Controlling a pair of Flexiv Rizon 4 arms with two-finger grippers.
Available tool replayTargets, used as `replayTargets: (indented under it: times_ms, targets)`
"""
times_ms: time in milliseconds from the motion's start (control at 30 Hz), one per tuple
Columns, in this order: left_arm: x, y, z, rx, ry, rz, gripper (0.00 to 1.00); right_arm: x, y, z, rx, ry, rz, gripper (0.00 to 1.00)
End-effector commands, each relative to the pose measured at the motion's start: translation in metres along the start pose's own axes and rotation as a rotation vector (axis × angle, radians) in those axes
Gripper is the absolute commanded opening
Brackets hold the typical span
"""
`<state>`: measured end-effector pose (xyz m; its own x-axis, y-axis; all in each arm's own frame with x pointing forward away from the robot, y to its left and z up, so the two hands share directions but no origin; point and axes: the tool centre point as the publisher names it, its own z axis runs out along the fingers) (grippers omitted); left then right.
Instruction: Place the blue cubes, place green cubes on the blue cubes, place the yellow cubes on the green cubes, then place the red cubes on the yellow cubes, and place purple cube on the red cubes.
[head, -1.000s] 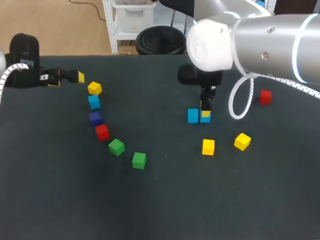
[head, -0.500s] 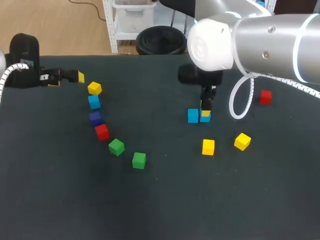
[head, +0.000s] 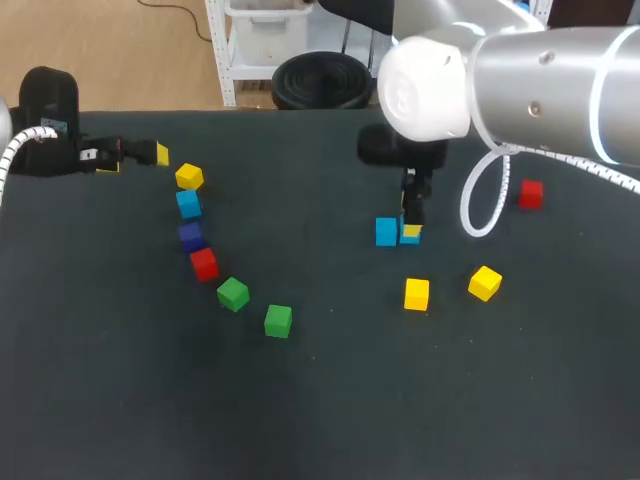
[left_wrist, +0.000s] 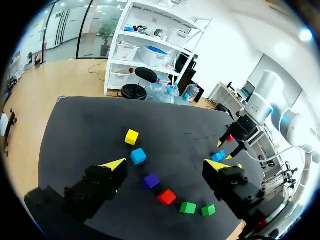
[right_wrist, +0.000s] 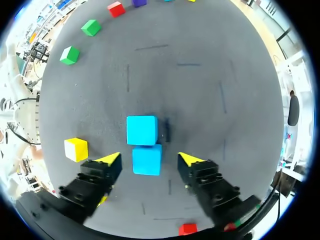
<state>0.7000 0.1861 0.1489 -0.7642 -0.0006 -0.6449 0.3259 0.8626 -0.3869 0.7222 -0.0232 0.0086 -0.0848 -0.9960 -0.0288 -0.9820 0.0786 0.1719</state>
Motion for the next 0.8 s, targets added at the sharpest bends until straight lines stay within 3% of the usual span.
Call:
replayTargets:
  times_ms: [33, 133, 300, 467, 533, 733, 800]
  targets:
    - [0.000, -0.001, 0.000, -0.003, 0.002, -0.001, 1.00, 0.009, 0.016, -0.019, 0.060, -0.034, 0.012, 1.00]
    - [0.000, -0.001, 0.000, -0.003, 0.002, -0.001, 1.00, 0.014, 0.024, -0.044, 0.116, -0.085, 0.008, 1.00]
    - [0.000, -0.001, 0.000, -0.003, 0.002, -0.001, 1.00, 0.012, 0.032, -0.069, 0.176, -0.099, -0.020, 1.00]
    - [0.000, -0.001, 0.000, -0.003, 0.002, -0.001, 1.00, 0.006, 0.032, -0.074, 0.184, -0.109, -0.062, 1.00]
    - [0.000, -0.001, 0.000, -0.003, 0.002, -0.001, 1.00, 0.000, 0.032, -0.077, 0.187, -0.158, -0.112, 1.00]
    - [0.000, -0.001, 0.000, -0.003, 0.002, -0.001, 1.00, -0.024, 0.019, -0.076, 0.113, -0.208, -0.234, 1.00]
    - [0.000, -0.001, 0.000, -0.003, 0.002, -0.001, 1.00, -0.037, 0.010, -0.081, 0.049, -0.208, -0.266, 1.00]
